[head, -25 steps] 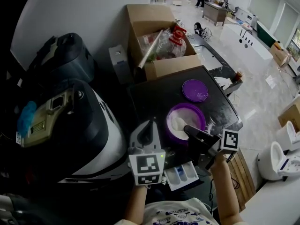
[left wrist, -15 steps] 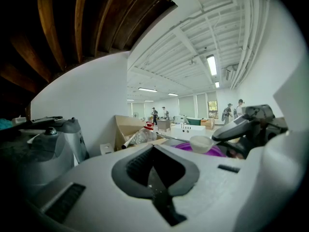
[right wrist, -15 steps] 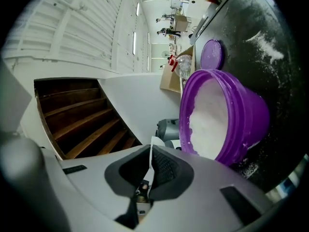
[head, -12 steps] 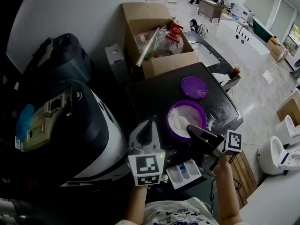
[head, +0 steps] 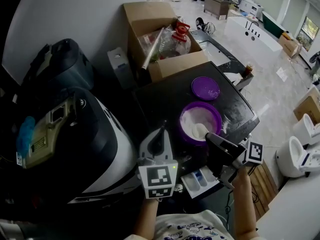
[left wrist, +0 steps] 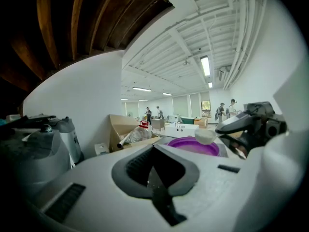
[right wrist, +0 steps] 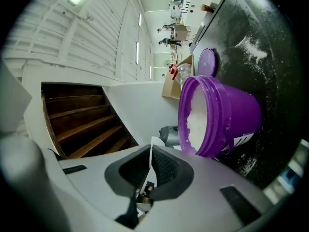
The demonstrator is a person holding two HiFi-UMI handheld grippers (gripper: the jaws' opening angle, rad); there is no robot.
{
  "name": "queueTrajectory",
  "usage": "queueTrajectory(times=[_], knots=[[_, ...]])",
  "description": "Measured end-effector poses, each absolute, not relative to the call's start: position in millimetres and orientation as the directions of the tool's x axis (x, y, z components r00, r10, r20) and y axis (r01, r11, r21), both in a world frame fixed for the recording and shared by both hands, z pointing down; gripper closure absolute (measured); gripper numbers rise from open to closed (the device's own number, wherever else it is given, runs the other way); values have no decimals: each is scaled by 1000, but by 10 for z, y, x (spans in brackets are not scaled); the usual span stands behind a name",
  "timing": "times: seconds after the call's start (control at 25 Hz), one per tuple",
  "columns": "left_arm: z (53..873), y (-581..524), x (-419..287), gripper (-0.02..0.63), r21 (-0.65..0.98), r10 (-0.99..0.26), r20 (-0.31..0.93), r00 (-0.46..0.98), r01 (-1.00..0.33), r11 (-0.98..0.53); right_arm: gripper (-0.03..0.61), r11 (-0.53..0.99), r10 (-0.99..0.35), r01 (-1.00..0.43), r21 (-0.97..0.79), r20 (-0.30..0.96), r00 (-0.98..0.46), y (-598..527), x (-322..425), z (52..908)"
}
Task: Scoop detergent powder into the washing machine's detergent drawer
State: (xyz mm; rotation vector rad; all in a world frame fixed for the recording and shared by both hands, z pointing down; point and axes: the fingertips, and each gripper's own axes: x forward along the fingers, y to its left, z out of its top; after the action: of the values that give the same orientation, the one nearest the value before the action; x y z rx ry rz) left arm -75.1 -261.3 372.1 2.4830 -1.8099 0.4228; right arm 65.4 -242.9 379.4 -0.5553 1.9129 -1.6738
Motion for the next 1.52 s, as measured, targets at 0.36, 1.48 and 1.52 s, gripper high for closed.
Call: queueTrajectory(times=[0.36,1.48,1.52], knots=[[3711,-2472,-753,611,-145,-932,245,267,-941,-307,557,165,-614,52,-985,-144,-776,-2295,728,3748],[3864,-1240,-227,612,-155,-940,280,197,-957,-247,557,139,-564,30,-990,-104,-819,-1182,1308,3942],[3870,-1209,-213,612,-155,-940,280,195,-957,-245,557,138,-565,32,-990,-105,-818,-1155,1327,3947]])
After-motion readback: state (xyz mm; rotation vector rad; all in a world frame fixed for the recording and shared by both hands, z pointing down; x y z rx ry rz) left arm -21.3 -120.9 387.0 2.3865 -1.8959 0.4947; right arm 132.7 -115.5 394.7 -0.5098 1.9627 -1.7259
